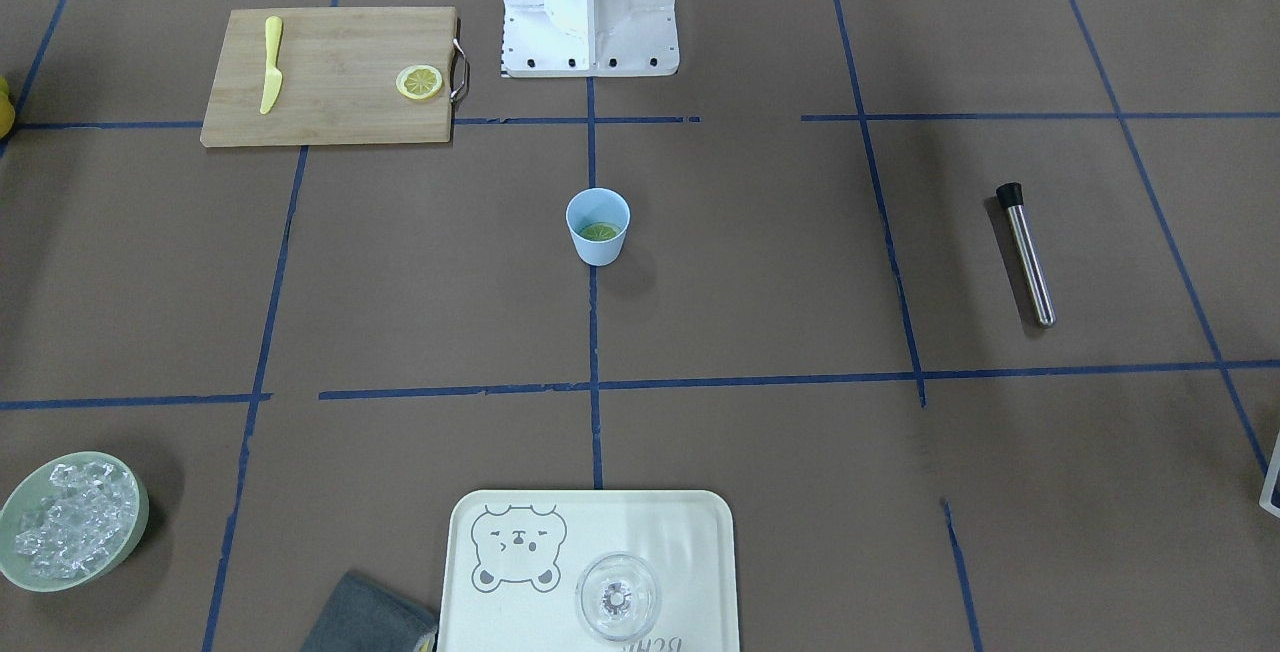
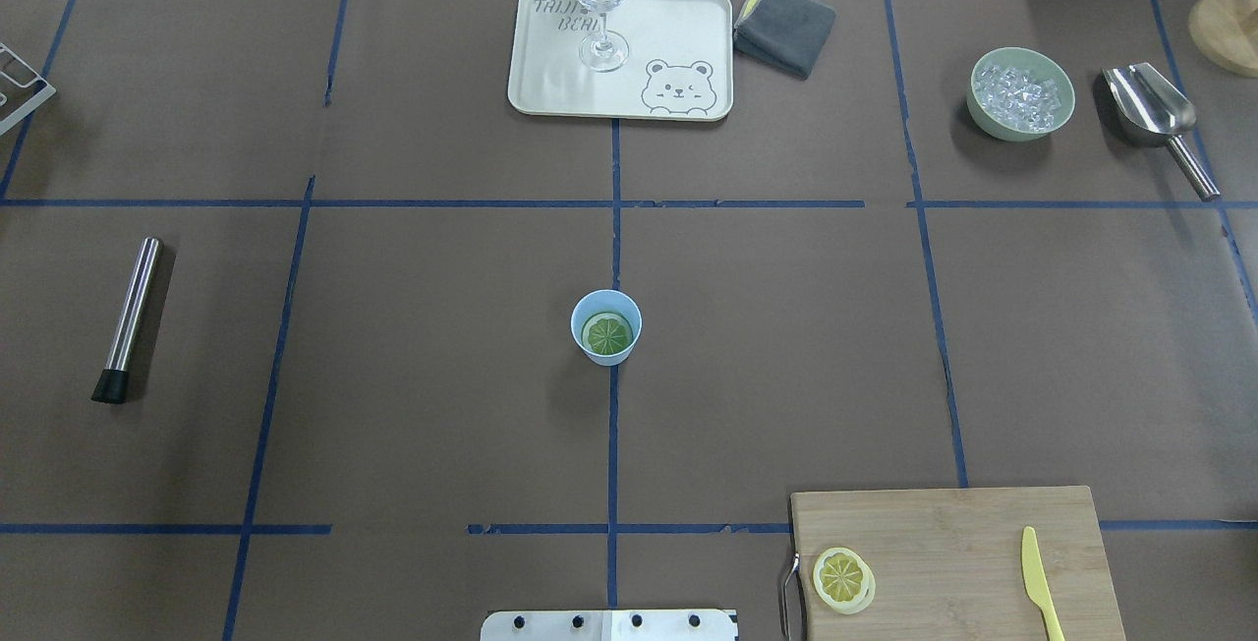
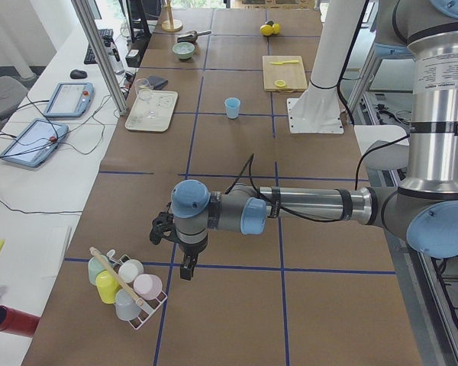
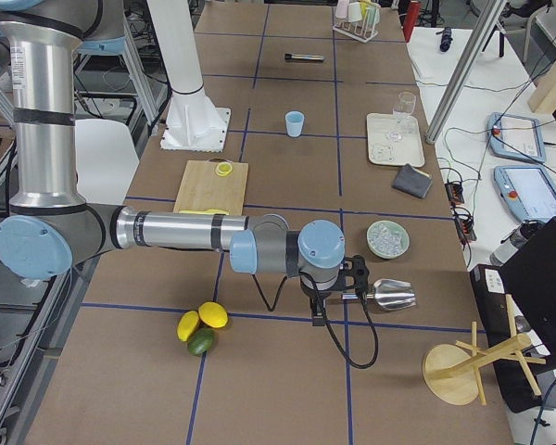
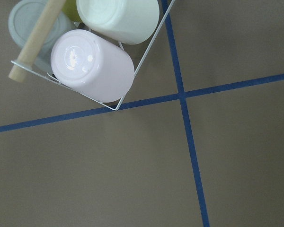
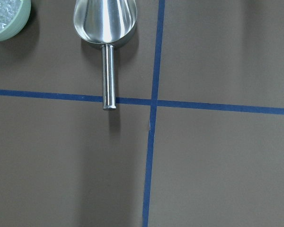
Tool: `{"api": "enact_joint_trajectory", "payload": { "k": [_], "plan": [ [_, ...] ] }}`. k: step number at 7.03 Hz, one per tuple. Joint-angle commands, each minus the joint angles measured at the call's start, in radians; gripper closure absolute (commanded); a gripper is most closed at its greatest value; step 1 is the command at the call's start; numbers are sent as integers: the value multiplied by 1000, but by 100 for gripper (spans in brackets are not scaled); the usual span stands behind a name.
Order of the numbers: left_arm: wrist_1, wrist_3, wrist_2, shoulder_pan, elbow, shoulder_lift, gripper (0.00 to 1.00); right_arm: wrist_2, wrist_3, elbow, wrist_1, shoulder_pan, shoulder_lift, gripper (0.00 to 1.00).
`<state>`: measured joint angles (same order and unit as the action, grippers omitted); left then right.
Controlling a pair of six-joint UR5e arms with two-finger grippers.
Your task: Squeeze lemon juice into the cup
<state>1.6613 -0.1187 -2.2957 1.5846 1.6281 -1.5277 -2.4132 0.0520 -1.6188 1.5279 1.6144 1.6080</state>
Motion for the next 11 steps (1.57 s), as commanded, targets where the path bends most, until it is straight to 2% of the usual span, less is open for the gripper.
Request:
{"api": "enact_joint_trajectory", "payload": {
  "k": [1, 4, 6, 11],
  "plan": [
    [3, 4, -33, 0, -1, 1, 0, -1, -1, -1, 0, -1, 0, 0],
    [2, 33, -33, -2, -7, 0, 0, -1, 0, -1, 0, -1, 0, 0],
    [9, 157, -45, -2, 1, -2, 0, 0, 0, -3, 0, -1, 1, 0],
    [11, 154, -45, -2, 6, -2, 0, 0, 0, -3, 0, -1, 1, 0]
  ]
}}
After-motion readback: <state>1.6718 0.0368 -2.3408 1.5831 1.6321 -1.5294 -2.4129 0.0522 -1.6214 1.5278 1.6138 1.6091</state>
